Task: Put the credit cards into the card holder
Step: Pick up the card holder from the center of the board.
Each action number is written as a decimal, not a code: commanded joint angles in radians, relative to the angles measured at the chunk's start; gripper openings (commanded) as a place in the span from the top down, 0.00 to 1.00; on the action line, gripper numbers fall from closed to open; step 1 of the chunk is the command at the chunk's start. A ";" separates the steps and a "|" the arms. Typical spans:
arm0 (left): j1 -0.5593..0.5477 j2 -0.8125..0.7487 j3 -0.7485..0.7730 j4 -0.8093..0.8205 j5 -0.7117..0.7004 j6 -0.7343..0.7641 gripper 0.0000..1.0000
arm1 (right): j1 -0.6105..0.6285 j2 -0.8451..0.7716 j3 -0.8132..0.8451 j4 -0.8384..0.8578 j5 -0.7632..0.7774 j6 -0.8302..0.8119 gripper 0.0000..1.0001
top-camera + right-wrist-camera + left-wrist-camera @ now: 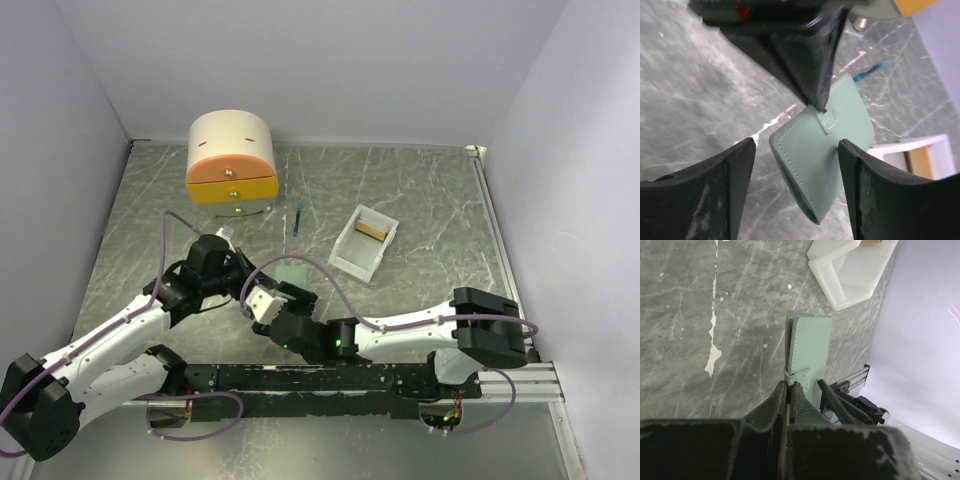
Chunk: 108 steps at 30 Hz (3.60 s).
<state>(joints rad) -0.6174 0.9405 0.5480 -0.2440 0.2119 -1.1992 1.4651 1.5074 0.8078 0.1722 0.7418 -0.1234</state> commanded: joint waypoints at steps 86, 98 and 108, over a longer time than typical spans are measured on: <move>-0.004 -0.371 -0.042 0.344 0.107 0.074 0.93 | -0.219 -0.785 -0.147 -0.274 -0.196 1.029 0.42; -0.003 -0.259 0.134 0.061 0.175 0.318 0.93 | -0.219 -0.682 0.133 -0.506 -0.223 0.659 0.47; -0.004 -0.243 0.118 0.119 0.274 0.301 0.93 | -0.219 -0.540 0.186 -0.475 -0.377 0.630 0.54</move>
<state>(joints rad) -0.6189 0.7006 0.6476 -0.1692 0.4133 -0.9123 1.2453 0.9199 0.9615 -0.2981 0.4278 0.5350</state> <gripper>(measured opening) 0.118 0.467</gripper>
